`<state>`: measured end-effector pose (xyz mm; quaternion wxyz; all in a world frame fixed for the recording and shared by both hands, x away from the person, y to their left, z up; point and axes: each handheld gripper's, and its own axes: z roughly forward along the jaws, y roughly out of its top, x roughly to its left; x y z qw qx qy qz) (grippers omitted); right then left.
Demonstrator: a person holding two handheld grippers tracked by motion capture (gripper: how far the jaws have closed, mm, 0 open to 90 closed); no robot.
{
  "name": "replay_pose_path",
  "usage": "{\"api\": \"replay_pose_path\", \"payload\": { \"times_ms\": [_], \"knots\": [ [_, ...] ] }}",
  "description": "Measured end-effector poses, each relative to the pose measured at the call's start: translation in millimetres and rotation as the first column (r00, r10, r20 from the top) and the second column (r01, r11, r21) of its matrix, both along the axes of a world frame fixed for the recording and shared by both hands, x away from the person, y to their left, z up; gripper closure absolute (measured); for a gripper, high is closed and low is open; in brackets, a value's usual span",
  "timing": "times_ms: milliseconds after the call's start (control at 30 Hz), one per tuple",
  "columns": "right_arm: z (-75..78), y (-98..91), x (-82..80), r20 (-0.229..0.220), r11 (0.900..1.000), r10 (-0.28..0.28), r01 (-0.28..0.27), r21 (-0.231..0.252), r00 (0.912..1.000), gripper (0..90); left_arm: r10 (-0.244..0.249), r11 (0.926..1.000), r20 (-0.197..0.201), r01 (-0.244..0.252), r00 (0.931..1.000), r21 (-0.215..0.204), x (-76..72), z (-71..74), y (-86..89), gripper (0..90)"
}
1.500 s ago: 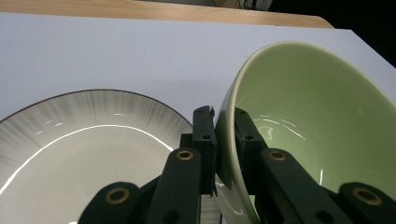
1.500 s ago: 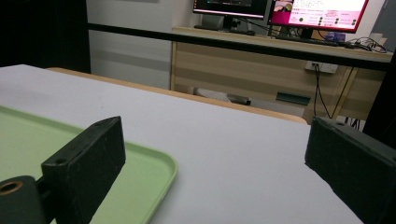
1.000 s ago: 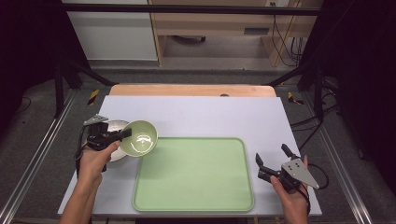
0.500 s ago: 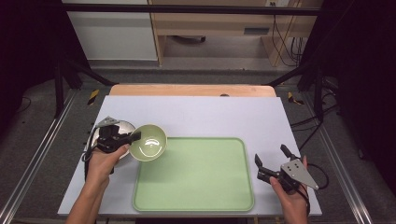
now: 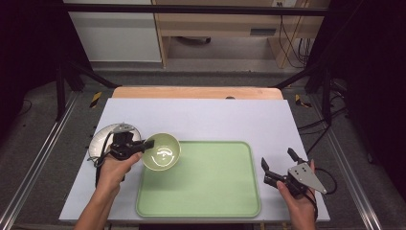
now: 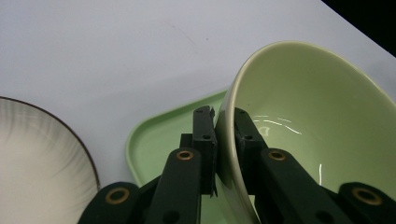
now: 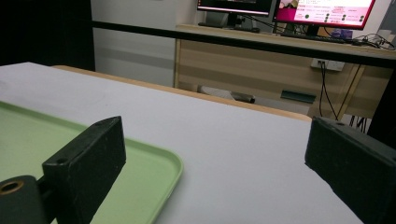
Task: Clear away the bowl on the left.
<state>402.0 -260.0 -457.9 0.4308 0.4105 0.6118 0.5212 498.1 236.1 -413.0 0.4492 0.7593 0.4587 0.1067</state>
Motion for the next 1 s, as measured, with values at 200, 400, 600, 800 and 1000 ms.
{"api": "replay_pose_path", "payload": {
  "times_ms": [200,400,600,800,1000],
  "knots": [
    [0.1,0.0,-0.3,-0.001,1.0,0.001,-0.001,0.001,1.0,5.5,-0.027,0.9996,-0.016,0.027,0.9995,0.011,-0.9,-5.8,-8.5,82.2],
    [-0.7,0.7,0.5,-0.006,1.0,0.008,-0.008,-0.001,0.9999,5.5,-0.041,0.999,-0.017,0.041,0.999,0.015,-1.9,-6.6,-13.7,82.1],
    [-0.5,0.0,0.1,-0.007,1.0,0.009,-0.009,0.001,0.9999,5.5,-0.054,0.9985,-0.018,0.054,0.9984,0.007,-2.7,-6.3,-18.4,82.1],
    [-0.7,-0.3,0.4,-0.012,0.9999,0.012,-0.012,0.003,0.9999,5.4,-0.07,0.9975,-0.026,0.07,0.9972,-0.001,-2.6,-8.6,-20.5,82.1],
    [-0.7,1.5,0.3,-0.015,0.9998,0.02,-0.02,-0.001,0.9997,5.3,-0.08,0.9967,-0.03,0.081,0.9963,0.003,-4.1,-8.8,-25.1,82.1]
  ]
}}
